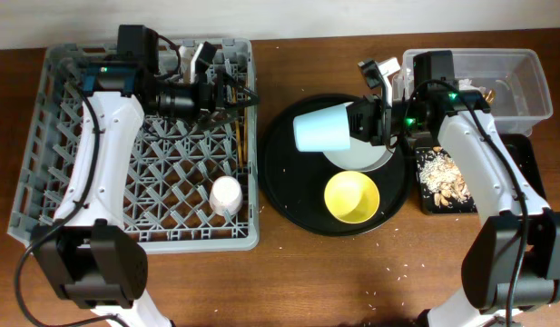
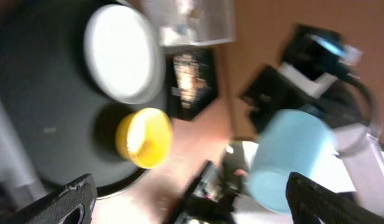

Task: Sort waste into correct bins and load items into the dishwasher rack
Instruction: 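Grasp the blue cup with the right gripper and lift it, then hand the blue cup from the right gripper to the left gripper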

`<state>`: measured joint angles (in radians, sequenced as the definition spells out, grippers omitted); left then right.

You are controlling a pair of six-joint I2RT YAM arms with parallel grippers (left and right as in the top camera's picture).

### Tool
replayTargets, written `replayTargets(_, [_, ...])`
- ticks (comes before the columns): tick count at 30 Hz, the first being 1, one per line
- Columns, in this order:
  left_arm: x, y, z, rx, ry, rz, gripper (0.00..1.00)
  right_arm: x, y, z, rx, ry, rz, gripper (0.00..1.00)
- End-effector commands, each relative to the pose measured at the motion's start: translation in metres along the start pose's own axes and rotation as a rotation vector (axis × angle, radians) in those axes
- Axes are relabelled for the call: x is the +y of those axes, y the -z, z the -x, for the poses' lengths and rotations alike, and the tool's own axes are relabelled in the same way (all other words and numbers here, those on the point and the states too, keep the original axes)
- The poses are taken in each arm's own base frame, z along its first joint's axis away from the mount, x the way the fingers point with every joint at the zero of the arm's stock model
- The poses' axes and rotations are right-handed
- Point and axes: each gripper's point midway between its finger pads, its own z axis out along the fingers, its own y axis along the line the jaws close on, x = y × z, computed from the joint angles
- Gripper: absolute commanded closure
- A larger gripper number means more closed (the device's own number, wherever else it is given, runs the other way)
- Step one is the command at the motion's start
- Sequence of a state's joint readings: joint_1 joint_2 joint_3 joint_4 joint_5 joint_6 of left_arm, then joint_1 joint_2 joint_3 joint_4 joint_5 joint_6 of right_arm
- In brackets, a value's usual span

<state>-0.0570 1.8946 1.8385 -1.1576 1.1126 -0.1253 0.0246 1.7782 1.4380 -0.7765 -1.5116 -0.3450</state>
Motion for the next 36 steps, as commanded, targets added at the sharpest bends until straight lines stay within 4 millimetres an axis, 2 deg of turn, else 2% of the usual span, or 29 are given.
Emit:
replayTargets(1, [-0.038, -0.004, -0.006, 0.037, -0.053, -0.185, 0.03, 0.013, 0.002, 0.008, -0.017, 0.054, 0.034, 0.96])
replayTargets(3, [-0.053, -0.007, -0.011, 0.060, -0.057, -0.253, 0.03, 0.014, 0.001, 0.008, -0.017, 0.054, 0.035, 0.96])
replayTargets(6, [-0.060, -0.015, -0.017, 0.086, -0.065, -0.273, 0.03, 0.014, -0.001, 0.008, -0.013, 0.060, 0.039, 0.96])
replayTargets(9, [-0.070, -0.030, -0.027, 0.131, -0.080, -0.282, 0.03, 0.015, -0.011, 0.019, 0.003, 0.084, 0.058, 0.96])
replayTargets(18, [-0.082, -0.045, -0.040, 0.182, -0.095, -0.303, 0.03, 0.005, -0.020, 0.032, 0.010, 0.095, -0.003, 0.96])
replayTargets(22, [-0.086, -0.044, -0.041, 0.187, -0.093, -0.326, 0.03, -0.001, -0.049, 0.036, 0.030, 0.102, -0.064, 0.96])
replayTargets(24, [-0.087, -0.045, -0.042, 0.190, -0.094, -0.330, 0.03, 0.000, -0.057, 0.037, 0.034, 0.120, -0.073, 0.96])
replayTargets(26, [-0.088, -0.046, -0.043, 0.195, -0.096, -0.332, 0.03, -0.012, -0.060, 0.039, 0.023, 0.078, -0.148, 0.96])
replayTargets(28, [-0.090, -0.049, -0.046, 0.205, -0.099, -0.334, 0.04, -0.016, -0.060, 0.041, 0.015, 0.081, -0.171, 0.96])
replayTargets(30, [-0.090, -0.049, -0.046, 0.205, -0.098, -0.335, 0.11, -0.026, -0.058, 0.046, -0.009, 0.047, -0.235, 0.96])
replayTargets(31, [-0.090, -0.049, -0.046, 0.205, -0.098, -0.335, 0.20, -0.026, -0.058, 0.046, -0.009, 0.048, -0.235, 0.96])
replayTargets(34, [-0.090, -0.049, -0.046, 0.205, -0.099, -0.334, 0.35, -0.026, -0.058, 0.046, -0.009, 0.048, -0.235, 0.96])
replayTargets(36, [-0.090, -0.049, -0.046, 0.205, -0.099, -0.334, 0.39, -0.026, -0.058, 0.046, -0.009, 0.048, -0.235, 0.95])
